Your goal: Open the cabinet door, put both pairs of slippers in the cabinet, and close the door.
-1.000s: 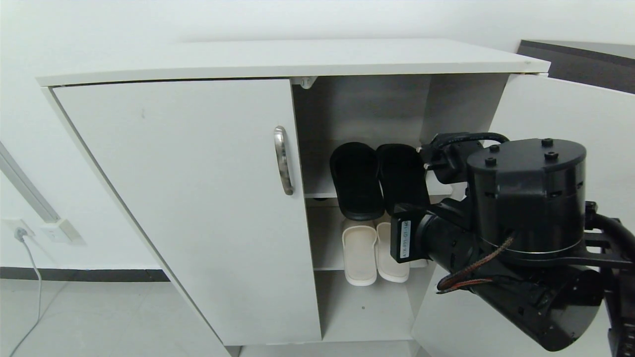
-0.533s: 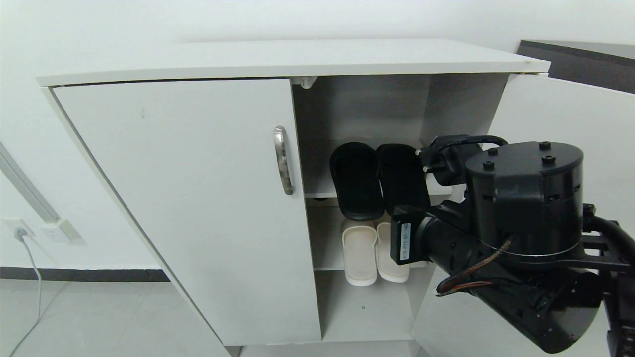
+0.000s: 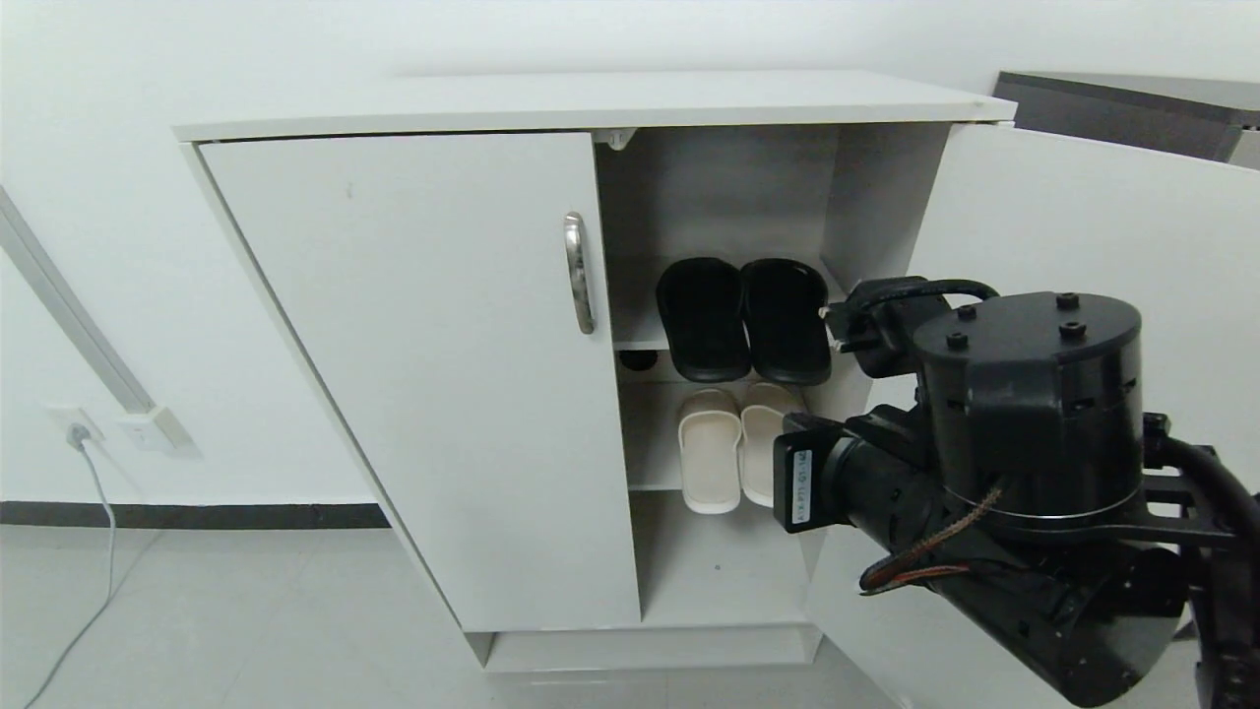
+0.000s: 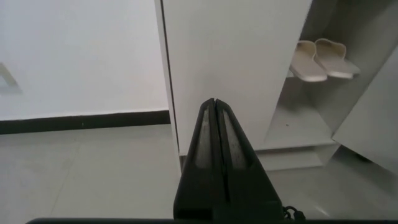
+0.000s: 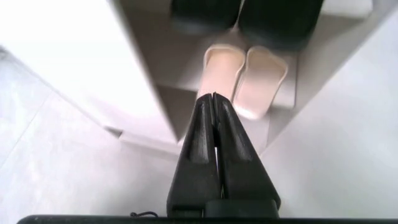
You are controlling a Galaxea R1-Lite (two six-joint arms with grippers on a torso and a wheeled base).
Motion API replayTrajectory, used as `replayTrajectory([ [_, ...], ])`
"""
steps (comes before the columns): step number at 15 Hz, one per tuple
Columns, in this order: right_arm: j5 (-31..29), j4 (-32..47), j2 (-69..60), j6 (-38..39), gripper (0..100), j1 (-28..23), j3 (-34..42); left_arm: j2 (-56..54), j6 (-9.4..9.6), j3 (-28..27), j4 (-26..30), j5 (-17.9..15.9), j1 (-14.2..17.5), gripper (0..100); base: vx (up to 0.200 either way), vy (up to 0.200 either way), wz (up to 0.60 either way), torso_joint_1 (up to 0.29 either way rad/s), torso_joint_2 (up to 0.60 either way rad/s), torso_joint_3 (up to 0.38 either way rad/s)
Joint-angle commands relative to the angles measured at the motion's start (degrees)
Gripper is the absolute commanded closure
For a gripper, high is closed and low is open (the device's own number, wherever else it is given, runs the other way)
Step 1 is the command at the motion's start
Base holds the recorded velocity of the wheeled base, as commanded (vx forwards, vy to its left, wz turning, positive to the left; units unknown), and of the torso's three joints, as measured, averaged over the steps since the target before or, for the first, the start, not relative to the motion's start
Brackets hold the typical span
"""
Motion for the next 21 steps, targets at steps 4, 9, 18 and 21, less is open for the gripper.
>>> replayTrajectory([
  [4, -0.1, 0.0, 0.2, -0.6, 100, -0.1, 1.1, 0.1, 0.00, -0.1, 0.0, 0.0, 0.0, 100, -0.200, 0.000, 0.00, 0.001, 0.00, 0.004],
  [9, 0.0, -2.8, 0.1, -2.3, 100, -0.1, 3.2, 0.1, -0.09, 0.0, 0.0, 0.1, 0.0, 100, -0.200, 0.000, 0.00, 0.003, 0.00, 0.001],
  [18, 1.6, -11.6, 0.7, -6.5, 100, -1.2, 8.1, 0.1, -0.09, -0.1, 0.0, 0.1, 0.0, 100, 0.000, 0.000, 0.00, 0.000, 0.00, 0.000],
  [21, 1.6, -11.7, 1.1, -6.9, 100, -1.3, 8.1, 0.1, -0.09, 0.0, 0.0, 0.1, 0.0, 100, 0.000, 0.000, 0.00, 0.000, 0.00, 0.000],
])
